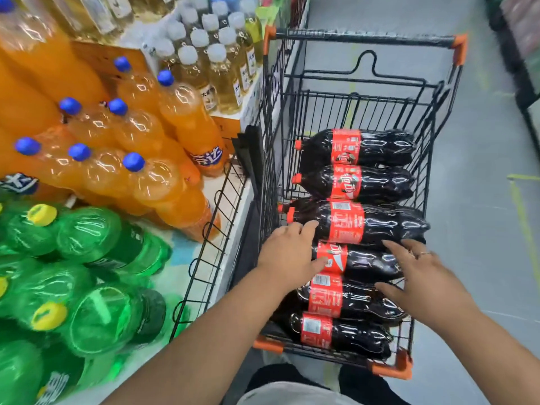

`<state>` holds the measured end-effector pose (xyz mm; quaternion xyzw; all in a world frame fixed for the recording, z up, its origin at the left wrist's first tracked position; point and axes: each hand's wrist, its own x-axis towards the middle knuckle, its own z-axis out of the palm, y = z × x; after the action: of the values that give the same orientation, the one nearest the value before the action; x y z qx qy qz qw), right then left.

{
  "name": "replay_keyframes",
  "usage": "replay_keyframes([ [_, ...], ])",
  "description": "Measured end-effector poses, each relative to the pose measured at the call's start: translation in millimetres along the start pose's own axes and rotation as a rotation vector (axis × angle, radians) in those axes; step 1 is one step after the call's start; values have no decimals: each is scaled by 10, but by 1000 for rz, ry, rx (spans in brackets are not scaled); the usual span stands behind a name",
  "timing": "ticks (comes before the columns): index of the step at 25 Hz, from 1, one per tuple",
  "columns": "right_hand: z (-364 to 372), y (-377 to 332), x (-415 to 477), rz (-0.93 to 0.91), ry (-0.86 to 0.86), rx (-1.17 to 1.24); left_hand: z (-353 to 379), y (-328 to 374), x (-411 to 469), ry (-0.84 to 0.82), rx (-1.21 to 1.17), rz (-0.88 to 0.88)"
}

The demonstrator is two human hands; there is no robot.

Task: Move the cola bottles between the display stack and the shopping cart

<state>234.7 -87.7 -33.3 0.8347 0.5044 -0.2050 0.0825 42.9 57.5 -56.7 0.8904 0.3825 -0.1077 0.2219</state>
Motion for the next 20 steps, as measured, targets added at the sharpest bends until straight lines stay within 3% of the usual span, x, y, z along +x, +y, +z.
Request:
replay_keyframes([
  [5,-93,335,609,-108,-16,-80,176,176,477,-75,-94,-174],
  [10,-126,522,1347,-235,-93,-172,505,425,881,-113,-463,-473],
  [15,50,576,1842,-437,-209,-257,801,610,1230,152,-886,-787],
  [20,221,674,2130,-499,-243,-293,1226,588,1417,531,-1086,-815],
])
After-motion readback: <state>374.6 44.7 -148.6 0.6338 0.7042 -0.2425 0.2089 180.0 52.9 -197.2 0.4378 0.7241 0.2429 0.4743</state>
